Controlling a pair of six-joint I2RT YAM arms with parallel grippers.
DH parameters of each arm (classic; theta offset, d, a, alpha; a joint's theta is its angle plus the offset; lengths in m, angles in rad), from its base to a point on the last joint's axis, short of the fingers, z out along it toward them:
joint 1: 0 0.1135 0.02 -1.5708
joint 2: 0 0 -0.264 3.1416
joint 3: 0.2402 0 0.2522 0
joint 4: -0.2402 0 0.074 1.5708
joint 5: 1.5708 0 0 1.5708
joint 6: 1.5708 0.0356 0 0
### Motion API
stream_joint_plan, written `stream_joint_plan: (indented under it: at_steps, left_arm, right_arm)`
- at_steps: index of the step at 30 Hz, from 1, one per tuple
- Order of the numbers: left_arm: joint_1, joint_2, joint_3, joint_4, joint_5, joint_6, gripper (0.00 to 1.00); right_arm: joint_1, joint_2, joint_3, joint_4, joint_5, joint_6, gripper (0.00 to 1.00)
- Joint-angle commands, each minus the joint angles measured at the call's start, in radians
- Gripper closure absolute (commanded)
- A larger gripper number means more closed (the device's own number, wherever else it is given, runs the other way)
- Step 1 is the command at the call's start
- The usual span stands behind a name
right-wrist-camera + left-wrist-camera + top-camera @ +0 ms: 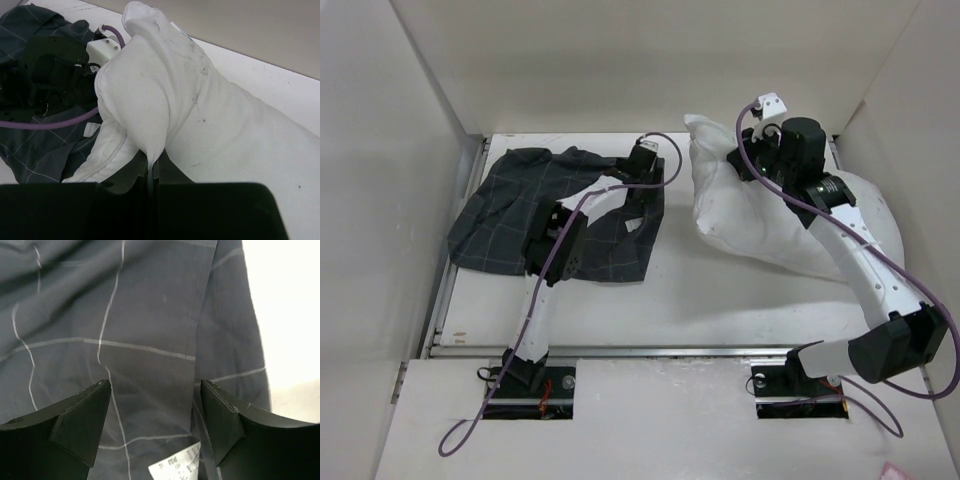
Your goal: Put the pillow into the pillowcase
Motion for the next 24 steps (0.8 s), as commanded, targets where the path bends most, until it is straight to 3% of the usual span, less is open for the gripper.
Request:
stream_joint_plan:
  at_steps: [1,12,17,24]
  left_arm:
    - [0.004,-0.023,0.003,-0.021,-0.017,0.014,0.29]
    - [0.004,-0.008,0.014,-0.001,-0.154,-0.031,0.38]
    - [0.004,0.066,0.097,-0.033,-0.102,-0.031,0.39]
    - [0.004,0.066,0.086,0.002,-0.045,-0.031,0.43]
  right_arm:
    - [-0.010,-0.029,0.010,0.064,0.029,0.012,1.00]
    - [-0.010,-0.019,0.010,0.064,0.010,0.012,1.00]
    - [-0.010,-0.019,0.010,0.055,0.010,0.012,1.00]
    - [-0.010,-0.030,0.001,0.055,0.029,0.012,1.00]
